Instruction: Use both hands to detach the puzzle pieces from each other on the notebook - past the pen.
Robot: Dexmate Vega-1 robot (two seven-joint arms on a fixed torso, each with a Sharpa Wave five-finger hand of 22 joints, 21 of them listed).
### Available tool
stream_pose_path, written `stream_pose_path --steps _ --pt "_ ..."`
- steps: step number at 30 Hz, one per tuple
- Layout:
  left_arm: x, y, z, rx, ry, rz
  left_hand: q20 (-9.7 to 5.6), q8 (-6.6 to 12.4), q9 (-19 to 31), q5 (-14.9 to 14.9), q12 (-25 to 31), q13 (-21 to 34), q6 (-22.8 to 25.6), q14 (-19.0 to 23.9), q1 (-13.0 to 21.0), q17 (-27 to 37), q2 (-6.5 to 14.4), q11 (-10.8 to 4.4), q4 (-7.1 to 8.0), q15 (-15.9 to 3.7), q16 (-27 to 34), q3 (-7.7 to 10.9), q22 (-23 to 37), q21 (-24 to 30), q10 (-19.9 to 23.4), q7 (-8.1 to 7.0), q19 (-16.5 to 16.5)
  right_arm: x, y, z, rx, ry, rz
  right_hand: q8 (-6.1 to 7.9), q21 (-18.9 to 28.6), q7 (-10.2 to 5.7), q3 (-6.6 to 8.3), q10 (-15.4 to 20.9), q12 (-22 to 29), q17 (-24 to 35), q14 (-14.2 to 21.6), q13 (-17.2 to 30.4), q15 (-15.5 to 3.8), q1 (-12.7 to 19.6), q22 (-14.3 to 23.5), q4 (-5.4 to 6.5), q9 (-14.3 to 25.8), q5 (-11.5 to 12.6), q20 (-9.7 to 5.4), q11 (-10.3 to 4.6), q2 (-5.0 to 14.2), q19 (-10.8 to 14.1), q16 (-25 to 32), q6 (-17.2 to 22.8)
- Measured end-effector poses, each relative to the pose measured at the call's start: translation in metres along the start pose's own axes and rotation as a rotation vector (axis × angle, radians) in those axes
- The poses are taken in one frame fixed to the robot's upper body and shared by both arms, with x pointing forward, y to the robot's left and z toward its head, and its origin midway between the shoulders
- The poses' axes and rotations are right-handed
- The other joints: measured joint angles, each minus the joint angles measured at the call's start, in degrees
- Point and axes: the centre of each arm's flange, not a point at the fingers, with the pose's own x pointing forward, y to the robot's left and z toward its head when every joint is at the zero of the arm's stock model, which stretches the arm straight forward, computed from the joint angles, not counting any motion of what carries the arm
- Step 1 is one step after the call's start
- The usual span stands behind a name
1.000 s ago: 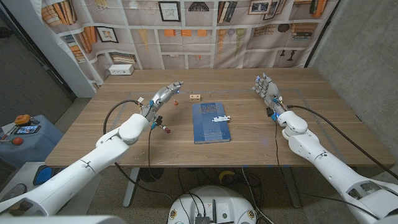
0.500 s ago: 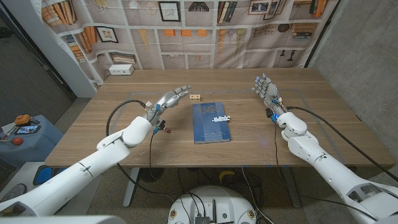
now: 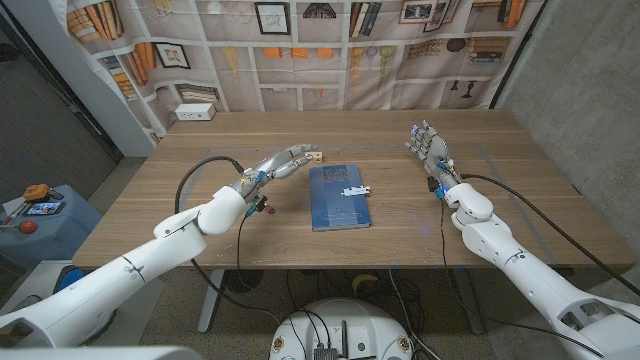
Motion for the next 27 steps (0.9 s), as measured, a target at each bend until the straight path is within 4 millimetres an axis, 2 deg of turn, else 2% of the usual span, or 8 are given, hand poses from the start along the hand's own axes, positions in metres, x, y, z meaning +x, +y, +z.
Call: stream_pose_path --steps 9,15,23,27 --pt "0.005 -0.004 0.002 0.109 -0.042 -0.062 0.01 0.00 0.0 0.0 0.0 0.0 0.0 -2.9 -0.8 0.0 -0.2 -0.50 2.22 -0.05 0.0 -2.22 0.2 0.0 -0.6 -0.04 -6.2 -0.004 -0.001 0.000 -0.002 -0.001 -0.002 0.00 0.0 0.00 0.00 0.0 0.0 -0.1 0.0 0.0 0.00 0.0 0.0 0.00 0.0 0.0 0.00 0.00 0.00 0.0 0.2 0.0" --pt "0.007 -0.009 0.004 0.166 -0.067 -0.107 0.01 -0.22 0.0 0.0 -0.1 0.0 -1.2 -4.6 -0.8 0.0 -0.2 -0.48 3.19 -0.16 0.0 -3.19 0.3 0.2 -1.6 -0.31 -9.4 -0.005 -0.002 0.000 -0.002 -0.002 -0.003 0.00 0.0 0.00 0.00 0.0 0.0 -0.3 0.0 -0.2 0.00 0.0 0.0 0.00 0.0 0.0 0.00 0.00 0.01 0.0 0.2 0.0" --pt "0.010 -0.017 0.005 0.224 -0.096 -0.161 0.00 -0.22 0.0 0.0 -0.4 -0.1 -3.0 -7.2 -1.0 0.0 -0.4 -0.69 3.72 -0.05 0.0 -4.36 0.3 0.3 -3.5 -0.52 -12.9 -0.008 -0.003 -0.001 -0.002 -0.003 -0.008 0.00 0.0 0.01 0.00 0.0 0.0 -0.3 0.0 -0.3 0.00 -0.5 0.0 0.00 0.0 0.0 0.00 0.00 0.46 0.0 0.2 0.0" --pt "0.010 -0.020 0.006 0.243 -0.108 -0.186 0.22 -0.22 0.0 0.4 -0.4 -0.1 -4.0 -7.9 -1.0 0.0 -0.4 -0.60 3.69 -0.16 0.0 -4.81 0.3 0.3 -4.3 -0.32 -13.1 -0.009 -0.003 -0.001 -0.001 -0.004 -0.010 0.00 0.0 0.00 -0.25 0.0 0.0 -0.5 0.0 -0.3 0.00 -0.5 0.0 -0.24 0.0 0.0 -0.43 0.00 0.46 -0.4 0.2 0.0"
